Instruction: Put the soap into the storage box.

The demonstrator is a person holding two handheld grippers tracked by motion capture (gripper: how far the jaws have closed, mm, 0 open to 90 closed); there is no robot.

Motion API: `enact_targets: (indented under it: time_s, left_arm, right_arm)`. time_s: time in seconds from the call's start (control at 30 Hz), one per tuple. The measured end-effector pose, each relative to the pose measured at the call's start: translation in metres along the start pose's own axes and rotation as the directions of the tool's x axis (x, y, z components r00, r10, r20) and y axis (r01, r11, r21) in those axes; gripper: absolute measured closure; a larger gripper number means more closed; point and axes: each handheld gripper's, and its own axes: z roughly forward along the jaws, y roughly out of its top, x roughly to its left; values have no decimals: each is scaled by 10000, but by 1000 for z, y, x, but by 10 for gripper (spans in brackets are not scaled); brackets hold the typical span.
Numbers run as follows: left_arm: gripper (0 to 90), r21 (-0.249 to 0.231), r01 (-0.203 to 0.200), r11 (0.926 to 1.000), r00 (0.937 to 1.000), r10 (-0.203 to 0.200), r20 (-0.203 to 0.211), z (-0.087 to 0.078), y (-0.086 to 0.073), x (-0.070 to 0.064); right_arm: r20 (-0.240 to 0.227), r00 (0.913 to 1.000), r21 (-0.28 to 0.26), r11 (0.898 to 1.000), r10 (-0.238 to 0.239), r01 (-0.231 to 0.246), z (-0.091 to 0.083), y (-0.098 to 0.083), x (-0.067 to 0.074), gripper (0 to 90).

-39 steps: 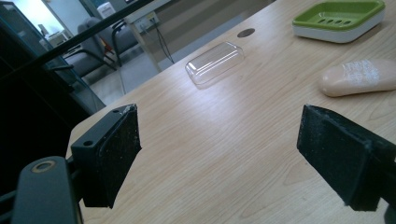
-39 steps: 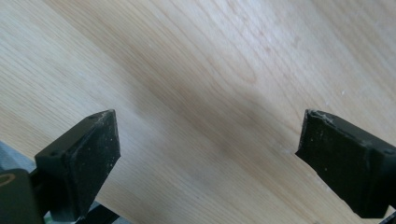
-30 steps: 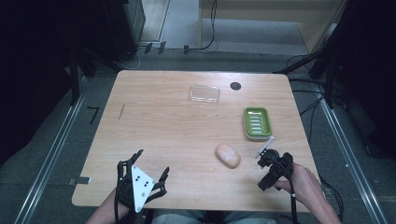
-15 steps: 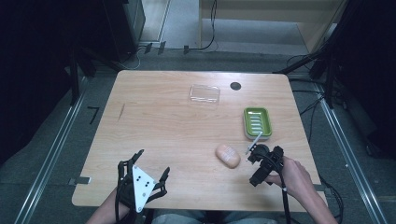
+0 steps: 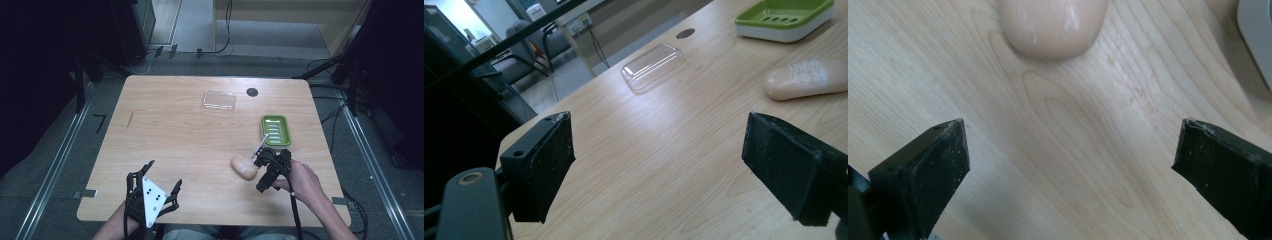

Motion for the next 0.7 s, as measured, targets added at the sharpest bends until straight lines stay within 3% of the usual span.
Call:
enact_targets:
  time_s: [0.7]
  left_arm:
    - [140,-6,-13,10000,10000,13,3,0,0,0]
  right_arm:
    - [-186,9995,-95,9996,-256,254,7,38,2,15]
